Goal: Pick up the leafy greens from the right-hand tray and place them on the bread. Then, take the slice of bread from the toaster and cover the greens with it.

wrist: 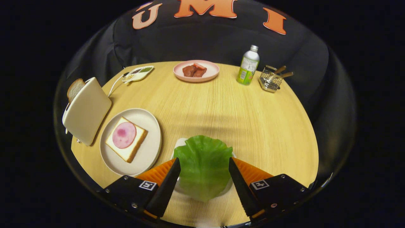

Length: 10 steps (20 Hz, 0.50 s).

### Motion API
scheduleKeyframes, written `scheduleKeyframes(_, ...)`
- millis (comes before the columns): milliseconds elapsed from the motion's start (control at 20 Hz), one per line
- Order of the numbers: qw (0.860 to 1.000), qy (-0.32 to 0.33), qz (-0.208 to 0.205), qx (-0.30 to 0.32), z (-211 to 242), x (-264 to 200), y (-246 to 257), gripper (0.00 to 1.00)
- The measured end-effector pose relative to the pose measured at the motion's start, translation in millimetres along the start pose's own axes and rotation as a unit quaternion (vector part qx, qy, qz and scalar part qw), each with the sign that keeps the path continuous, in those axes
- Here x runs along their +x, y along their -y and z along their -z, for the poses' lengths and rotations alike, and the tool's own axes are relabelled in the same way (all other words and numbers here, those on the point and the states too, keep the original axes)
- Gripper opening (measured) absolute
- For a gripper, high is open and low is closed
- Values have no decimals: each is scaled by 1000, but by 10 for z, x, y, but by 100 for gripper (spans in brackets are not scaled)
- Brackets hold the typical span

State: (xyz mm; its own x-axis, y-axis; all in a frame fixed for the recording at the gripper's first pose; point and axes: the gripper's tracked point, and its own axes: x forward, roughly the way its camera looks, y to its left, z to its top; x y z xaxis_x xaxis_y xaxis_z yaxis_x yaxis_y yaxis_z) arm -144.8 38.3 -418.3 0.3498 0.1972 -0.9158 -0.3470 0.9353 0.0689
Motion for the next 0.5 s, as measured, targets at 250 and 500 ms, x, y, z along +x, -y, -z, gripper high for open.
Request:
scheduleKeyframes(250, 998, -59, 2, 1, 212, 252, 15, 87)
scheduleKeyframes(500, 995, -94, -11, 27, 246, 322, -38, 80)
